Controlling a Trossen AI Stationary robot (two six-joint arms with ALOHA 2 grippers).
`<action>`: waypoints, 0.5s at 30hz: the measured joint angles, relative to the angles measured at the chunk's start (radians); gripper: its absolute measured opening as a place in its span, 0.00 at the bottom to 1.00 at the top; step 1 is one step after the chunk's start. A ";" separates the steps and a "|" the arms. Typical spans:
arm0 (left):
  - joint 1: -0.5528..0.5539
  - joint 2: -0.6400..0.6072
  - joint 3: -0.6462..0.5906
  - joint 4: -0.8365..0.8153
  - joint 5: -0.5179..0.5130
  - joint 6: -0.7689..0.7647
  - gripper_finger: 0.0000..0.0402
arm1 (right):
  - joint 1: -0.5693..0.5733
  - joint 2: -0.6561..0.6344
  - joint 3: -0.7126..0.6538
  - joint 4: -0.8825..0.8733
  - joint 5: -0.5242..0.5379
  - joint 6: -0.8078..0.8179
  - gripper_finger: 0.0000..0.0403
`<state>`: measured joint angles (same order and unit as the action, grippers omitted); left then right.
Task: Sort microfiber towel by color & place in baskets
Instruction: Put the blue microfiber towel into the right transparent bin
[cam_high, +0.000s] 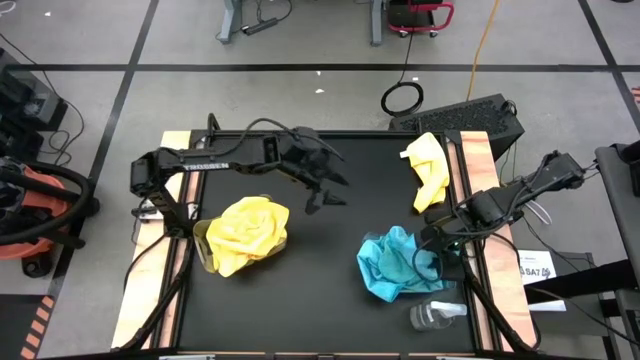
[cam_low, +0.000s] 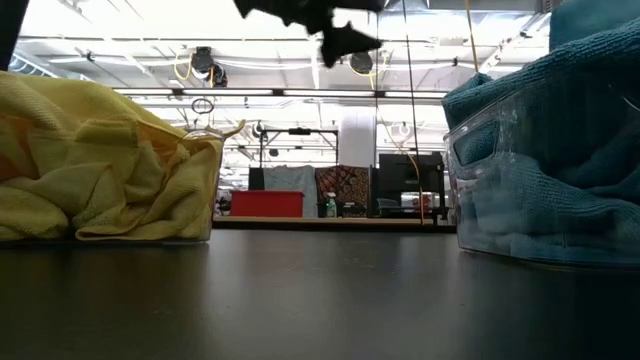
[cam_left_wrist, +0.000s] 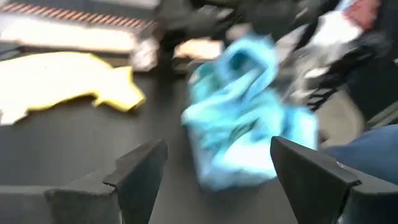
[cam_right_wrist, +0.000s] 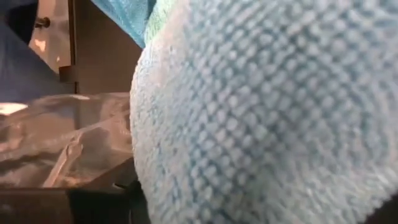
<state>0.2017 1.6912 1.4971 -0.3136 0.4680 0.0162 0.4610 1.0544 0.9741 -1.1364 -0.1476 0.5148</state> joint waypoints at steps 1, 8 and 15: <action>-0.009 0.017 0.000 0.050 0.027 -0.011 0.73 | 0.000 0.007 0.000 0.006 0.004 -0.001 0.62; -0.055 0.183 0.000 0.399 0.159 -0.179 0.69 | 0.000 0.036 0.000 0.015 0.026 -0.001 0.62; -0.103 0.333 0.000 0.627 0.261 -0.323 0.69 | -0.001 0.064 0.000 0.064 0.112 0.047 0.62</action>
<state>0.0987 2.0241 1.4967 0.3134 0.7286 -0.3073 0.4603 1.1186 0.9745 -1.0719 -0.0360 0.5617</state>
